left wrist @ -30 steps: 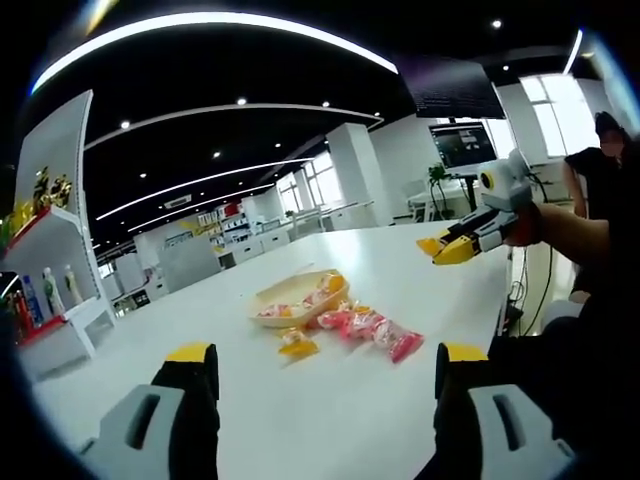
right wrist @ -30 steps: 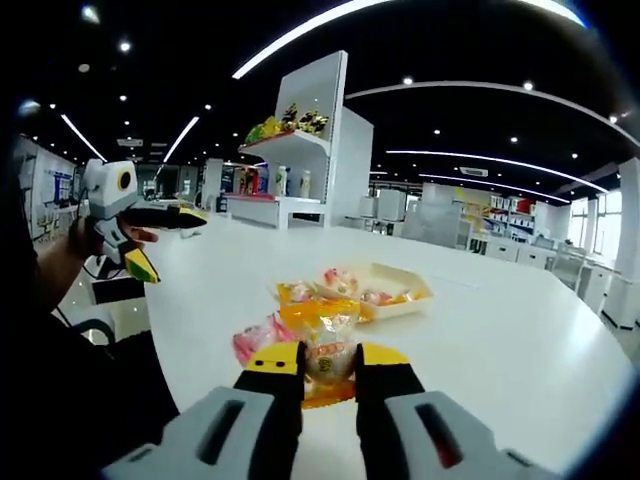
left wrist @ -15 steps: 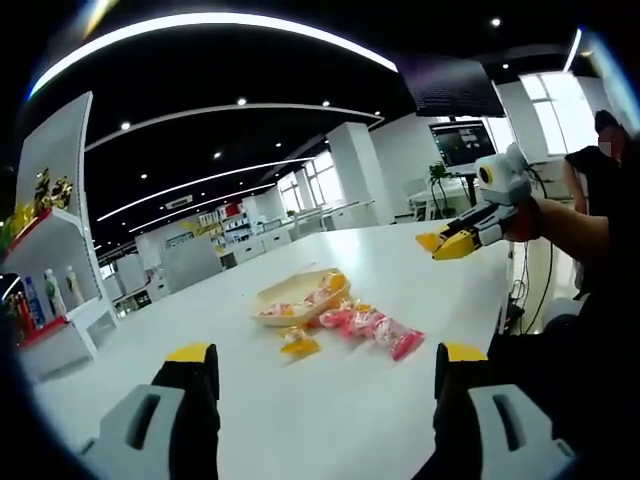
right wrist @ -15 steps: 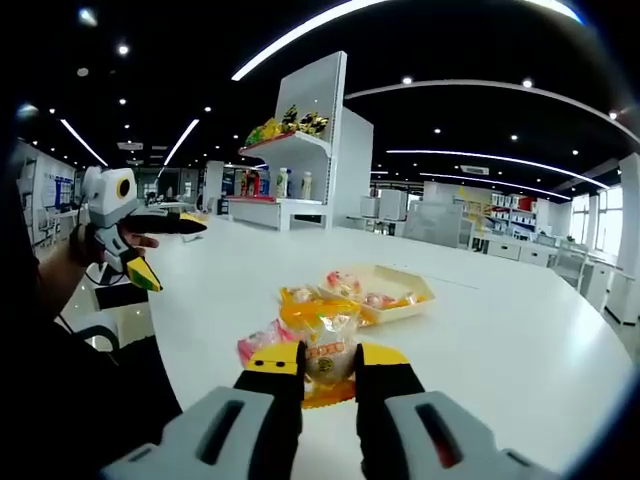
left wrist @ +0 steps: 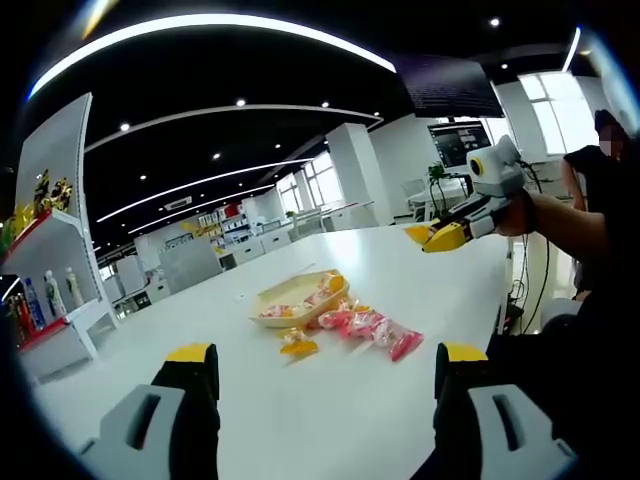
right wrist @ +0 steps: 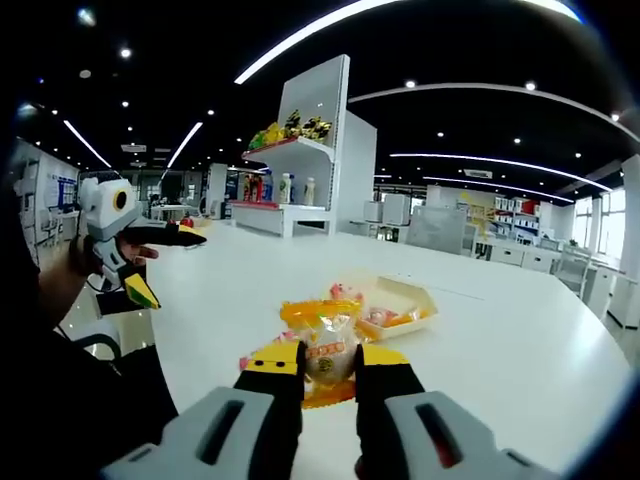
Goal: Pick up the marshmallows scattered on the table and place them into the bowl on the table
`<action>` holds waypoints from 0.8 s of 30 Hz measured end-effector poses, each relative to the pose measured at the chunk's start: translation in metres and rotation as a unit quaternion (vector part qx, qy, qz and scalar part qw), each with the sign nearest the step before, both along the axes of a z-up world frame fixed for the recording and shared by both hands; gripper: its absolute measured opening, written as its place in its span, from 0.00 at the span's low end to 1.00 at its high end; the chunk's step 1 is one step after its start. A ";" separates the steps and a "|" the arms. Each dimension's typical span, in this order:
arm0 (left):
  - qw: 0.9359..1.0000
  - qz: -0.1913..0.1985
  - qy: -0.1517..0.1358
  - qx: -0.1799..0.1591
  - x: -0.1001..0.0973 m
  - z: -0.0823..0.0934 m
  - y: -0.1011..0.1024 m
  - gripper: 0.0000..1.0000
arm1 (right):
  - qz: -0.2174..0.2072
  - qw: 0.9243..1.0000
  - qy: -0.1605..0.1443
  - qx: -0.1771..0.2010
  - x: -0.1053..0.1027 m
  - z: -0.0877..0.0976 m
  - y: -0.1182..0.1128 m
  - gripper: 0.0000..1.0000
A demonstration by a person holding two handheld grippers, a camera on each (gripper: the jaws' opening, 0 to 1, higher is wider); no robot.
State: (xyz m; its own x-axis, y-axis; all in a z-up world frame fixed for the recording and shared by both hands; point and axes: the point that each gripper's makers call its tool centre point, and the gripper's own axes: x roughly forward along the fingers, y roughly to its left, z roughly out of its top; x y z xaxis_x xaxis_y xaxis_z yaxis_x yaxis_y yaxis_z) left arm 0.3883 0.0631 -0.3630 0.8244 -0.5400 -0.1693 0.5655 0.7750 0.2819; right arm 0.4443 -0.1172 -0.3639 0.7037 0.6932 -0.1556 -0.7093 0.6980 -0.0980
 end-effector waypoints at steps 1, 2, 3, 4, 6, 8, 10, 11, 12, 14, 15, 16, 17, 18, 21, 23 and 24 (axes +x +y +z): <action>1.000 0.000 0.000 0.000 0.000 0.000 0.000 0.88 | 0.001 1.000 -0.001 0.000 0.002 0.002 0.001 0.17; 1.000 0.000 0.000 0.000 0.000 0.000 -0.001 0.88 | 0.002 1.000 -0.001 0.001 0.003 0.003 0.001 0.17; 1.000 0.000 0.000 0.001 0.000 0.000 -0.001 0.88 | 0.002 1.000 -0.002 0.002 0.005 0.005 0.002 0.17; 1.000 0.000 -0.001 0.001 0.000 0.000 -0.001 0.88 | 0.003 1.000 -0.002 0.003 0.006 0.006 0.002 0.17; 1.000 0.002 -0.001 0.005 0.000 -0.001 -0.001 0.88 | 0.006 1.000 -0.002 0.005 0.008 0.009 0.005 0.17; 1.000 0.001 0.000 0.004 0.000 -0.001 -0.001 0.88 | 0.008 1.000 -0.002 0.005 0.009 0.012 0.007 0.17; 1.000 0.001 0.001 0.002 -0.001 -0.001 -0.001 0.88 | 0.010 1.000 -0.003 0.004 0.010 0.014 0.010 0.17; 1.000 0.000 0.000 0.003 -0.001 -0.001 -0.002 0.88 | 0.011 1.000 -0.004 0.004 0.011 0.016 0.010 0.17; 1.000 0.000 0.000 0.003 -0.001 -0.001 -0.002 0.88 | 0.011 1.000 -0.005 0.004 0.013 0.018 0.011 0.17; 1.000 0.000 -0.001 0.003 -0.001 0.000 -0.002 0.88 | 0.013 1.000 -0.007 0.006 0.016 0.022 0.013 0.17; 1.000 -0.001 -0.001 0.003 -0.001 0.000 -0.003 0.88 | 0.014 1.000 -0.007 0.006 0.016 0.024 0.014 0.17; 1.000 -0.002 -0.002 0.003 -0.002 0.000 -0.003 0.88 | 0.016 1.000 -0.008 0.006 0.018 0.026 0.016 0.17; 1.000 -0.002 -0.002 0.003 -0.002 0.001 -0.003 0.88 | 0.017 1.000 -0.010 0.004 0.019 0.027 0.018 0.17; 1.000 -0.002 -0.003 0.003 -0.002 0.001 -0.003 0.88 | 0.018 1.000 -0.012 0.003 0.020 0.029 0.019 0.17; 1.000 -0.003 -0.004 0.003 -0.002 0.002 -0.004 0.88 | 0.018 1.000 -0.015 0.000 0.022 0.033 0.022 0.17; 1.000 -0.003 -0.005 0.003 -0.003 0.003 -0.003 0.88 | 0.018 1.000 -0.017 0.000 0.025 0.037 0.023 0.17; 1.000 -0.002 -0.005 0.002 -0.003 0.004 -0.003 0.88 | 0.017 1.000 -0.018 0.001 0.026 0.040 0.023 0.17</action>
